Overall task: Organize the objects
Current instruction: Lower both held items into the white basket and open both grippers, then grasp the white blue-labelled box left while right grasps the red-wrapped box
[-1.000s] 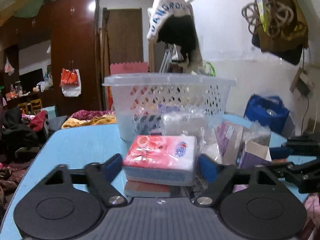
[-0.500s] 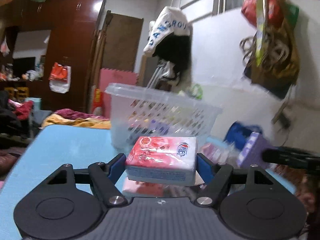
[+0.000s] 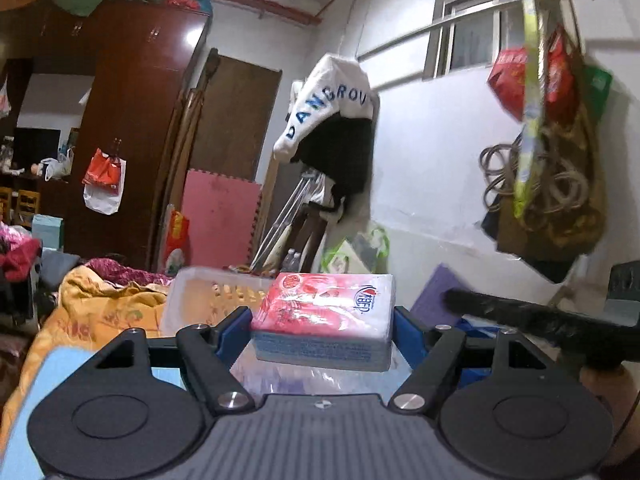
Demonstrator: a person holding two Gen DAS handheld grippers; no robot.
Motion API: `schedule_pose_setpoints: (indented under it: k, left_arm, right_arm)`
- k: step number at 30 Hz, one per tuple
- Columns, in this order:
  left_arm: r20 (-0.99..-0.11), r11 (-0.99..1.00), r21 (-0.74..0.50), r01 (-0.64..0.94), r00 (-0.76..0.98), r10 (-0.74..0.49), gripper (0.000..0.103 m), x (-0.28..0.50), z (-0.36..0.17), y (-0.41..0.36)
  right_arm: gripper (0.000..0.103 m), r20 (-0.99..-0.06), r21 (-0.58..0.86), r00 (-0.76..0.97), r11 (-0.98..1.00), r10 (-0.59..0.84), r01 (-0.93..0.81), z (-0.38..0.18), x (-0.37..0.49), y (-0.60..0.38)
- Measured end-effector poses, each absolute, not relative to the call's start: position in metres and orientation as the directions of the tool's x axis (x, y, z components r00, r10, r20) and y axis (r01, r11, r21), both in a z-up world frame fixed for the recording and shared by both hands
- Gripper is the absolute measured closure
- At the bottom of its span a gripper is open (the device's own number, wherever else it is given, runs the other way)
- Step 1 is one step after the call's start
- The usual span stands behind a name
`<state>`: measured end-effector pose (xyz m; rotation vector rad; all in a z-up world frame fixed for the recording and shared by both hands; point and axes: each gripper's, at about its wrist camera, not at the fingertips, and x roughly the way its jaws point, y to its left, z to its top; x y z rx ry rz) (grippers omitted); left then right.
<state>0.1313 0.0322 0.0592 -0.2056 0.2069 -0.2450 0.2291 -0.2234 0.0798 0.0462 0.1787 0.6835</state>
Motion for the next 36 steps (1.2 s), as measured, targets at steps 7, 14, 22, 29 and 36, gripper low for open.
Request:
schedule_pose_setpoints:
  k: [7,14,22,29,36]
  left_arm:
    - [-0.318,0.983,-0.175,0.061,0.941,-0.115,0.025,0.205,0.066,0.017]
    - [-0.442,0.986,-0.163,-0.02,0.895,-0.055,0.021,0.254,0.062,0.018]
    - [-0.364,0.996,-0.06,0.068,0.928,-0.085,0.018,0.164,0.053,0.012]
    - [-0.307,0.995,-0.023,0.095,0.947,-0.097,0.018,0.067,0.014,-0.001]
    - [-0.27,0.994,0.082,0.068,0.962,-0.043,0.018,0.02,-0.027,-0.005]
  right_arm:
    - [0.061,-0.265,0.07,0.805,0.843,0.531,-0.533,0.067,0.278,-0.193]
    - [0.043,-0.281,0.065,0.814,0.856,0.509,-0.513,0.066,0.278,-0.195]
    - [0.011,-0.236,0.061,0.78,0.81,0.58,-0.584,0.059,0.207,-0.247]
    - [0.006,-0.298,0.123,0.711,0.765,0.636,-0.632,-0.014,0.137,-0.278]
    - [0.006,-0.334,0.134,0.696,0.763,0.635,-0.632,-0.051,0.124,-0.269]
